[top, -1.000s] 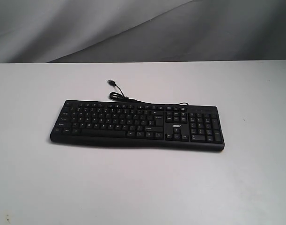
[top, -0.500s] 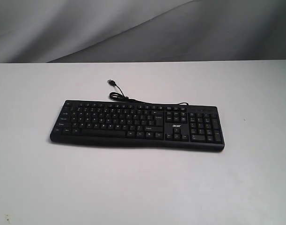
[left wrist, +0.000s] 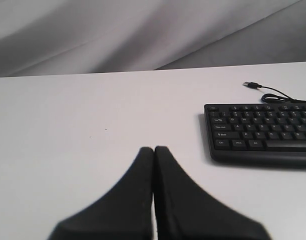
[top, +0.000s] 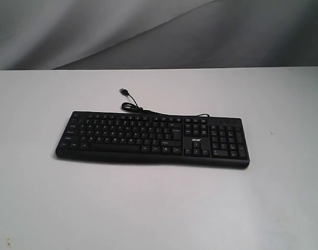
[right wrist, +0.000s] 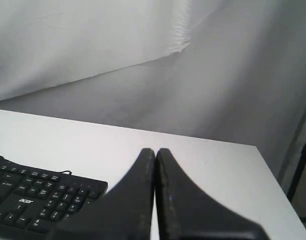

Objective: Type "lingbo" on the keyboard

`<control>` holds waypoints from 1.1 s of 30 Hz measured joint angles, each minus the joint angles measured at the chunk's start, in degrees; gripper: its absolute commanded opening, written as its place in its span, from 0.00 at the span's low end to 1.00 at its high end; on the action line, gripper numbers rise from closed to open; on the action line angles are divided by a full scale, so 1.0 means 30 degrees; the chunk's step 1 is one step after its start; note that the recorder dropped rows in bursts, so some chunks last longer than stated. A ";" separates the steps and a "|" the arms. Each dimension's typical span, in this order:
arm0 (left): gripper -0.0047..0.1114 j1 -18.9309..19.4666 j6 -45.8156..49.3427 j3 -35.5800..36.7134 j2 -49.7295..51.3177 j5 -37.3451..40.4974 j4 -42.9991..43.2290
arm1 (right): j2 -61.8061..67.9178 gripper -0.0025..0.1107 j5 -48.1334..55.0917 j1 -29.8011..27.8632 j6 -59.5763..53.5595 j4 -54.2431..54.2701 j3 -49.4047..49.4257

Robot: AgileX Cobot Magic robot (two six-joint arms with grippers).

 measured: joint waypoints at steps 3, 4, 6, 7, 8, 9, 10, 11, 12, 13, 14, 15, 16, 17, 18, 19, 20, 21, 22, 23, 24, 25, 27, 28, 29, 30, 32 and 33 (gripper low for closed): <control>0.04 0.0000 0.0000 0.0000 0.0000 0.0000 0.0000 | -0.1361 0.02 0.0000 -0.0038 0.0035 0.0514 0.1199; 0.04 0.0000 0.0000 0.0000 0.0000 0.0000 0.0000 | -0.1820 0.02 0.0000 -0.0038 0.0035 0.0589 0.1605; 0.04 0.0000 0.0000 0.0000 0.0000 0.0000 0.0000 | -0.2660 0.02 0.0000 -0.0038 0.0035 0.0754 0.2313; 0.04 0.0000 0.0000 0.0000 0.0000 0.0000 0.0000 | -0.3126 0.02 0.0000 -0.0038 0.0035 0.0860 0.2694; 0.04 0.0000 0.0000 0.0000 0.0000 0.0000 0.0000 | -0.3568 0.02 0.0000 -0.0038 0.0035 0.0952 0.3059; 0.04 0.0000 0.0000 0.0000 0.0000 0.0000 0.0000 | -0.3830 0.02 0.0000 -0.0038 0.0035 0.0992 0.3317; 0.04 0.0000 0.0000 0.0000 0.0000 0.0000 0.0000 | -0.3994 0.02 0.0084 -0.0078 0.0035 0.1034 0.3549; 0.04 0.0000 0.0000 0.0000 0.0000 0.0000 0.0000 | -0.4042 0.02 0.0232 -0.0078 0.0035 0.1028 0.3692; 0.04 0.0000 0.0000 0.0000 0.0000 0.0000 0.0000 | -0.4089 0.02 0.0379 -0.0181 -0.0154 0.1058 0.3734; 0.04 0.0000 0.0000 0.0000 0.0000 0.0000 0.0000 | -0.4123 0.02 0.0656 -0.0337 -0.0290 0.1103 0.3765; 0.04 0.0000 0.0000 0.0000 0.0000 0.0000 0.0000 | -0.4131 0.02 0.1033 -0.0567 -0.0503 0.1103 0.3765; 0.04 0.0000 0.0000 0.0000 0.0000 0.0000 0.0000 | -0.4131 0.02 0.1442 -0.0845 -0.0637 0.1103 0.3776; 0.04 0.0000 0.0000 0.0000 0.0000 0.0000 0.0000 | -0.4139 0.02 0.1767 -0.1141 -0.0756 0.1103 0.3808; 0.04 0.0000 0.0000 0.0000 0.0000 0.0000 0.0000 | -0.4171 0.02 0.2243 -0.1441 -0.0846 0.1103 0.3808; 0.04 0.0000 0.0000 0.0000 0.0000 0.0000 0.0000 | -0.4171 0.02 0.2744 -0.1673 -0.0926 0.1103 0.3808; 0.04 0.0000 0.0000 0.0000 0.0000 0.0000 0.0000 | -0.4171 0.02 0.3094 -0.1802 -0.0967 0.1103 0.3808; 0.04 0.0000 0.0000 0.0000 0.0000 0.0000 0.0000 | -0.4171 0.02 0.3383 -0.1904 -0.0967 0.1175 0.3808; 0.04 0.0000 0.0000 0.0000 0.0000 0.0000 0.0000 | -0.4171 0.02 0.3562 -0.1939 -0.0967 0.1220 0.3808; 0.04 0.0000 0.0000 0.0000 0.0000 0.0000 0.0000 | -0.4171 0.02 0.3615 -0.1939 -0.0967 0.1221 0.3808; 0.04 0.0000 0.0000 0.0000 0.0000 0.0000 0.0000 | -0.4171 0.02 0.3707 -0.1939 -0.0967 0.1221 0.3808; 0.04 0.0000 0.0000 0.0000 0.0000 0.0000 0.0000 | -0.4171 0.02 0.3699 -0.1939 -0.0967 0.1263 0.3808; 0.04 0.0000 0.0000 0.0000 0.0000 0.0000 0.0000 | -0.4171 0.02 0.3699 -0.1939 -0.0967 0.1301 0.3808; 0.04 0.0000 0.0000 0.0000 0.0000 0.0000 0.0000 | -0.4171 0.02 0.3732 -0.1939 -0.0967 0.1301 0.3808; 0.04 0.0000 0.0000 0.0000 0.0000 0.0000 0.0000 | -0.4171 0.02 0.3727 -0.1939 -0.1000 0.1301 0.3808; 0.04 0.0000 0.0000 0.0000 0.0000 0.0000 0.0000 | -0.4171 0.02 0.3738 -0.1939 -0.0994 0.1301 0.3808; 0.04 0.0000 0.0000 0.0000 0.0000 0.0000 0.0000 | -0.4171 0.02 0.3771 -0.1939 -0.0994 0.1301 0.3808; 0.04 0.0000 0.0000 0.0000 0.0000 0.0000 0.0000 | -0.4171 0.02 0.3771 -0.1939 -0.0994 0.1301 0.3808; 0.04 0.0000 0.0000 0.0000 0.0000 0.0000 0.0000 | -0.4171 0.02 0.3771 -0.1939 -0.0994 0.1301 0.3808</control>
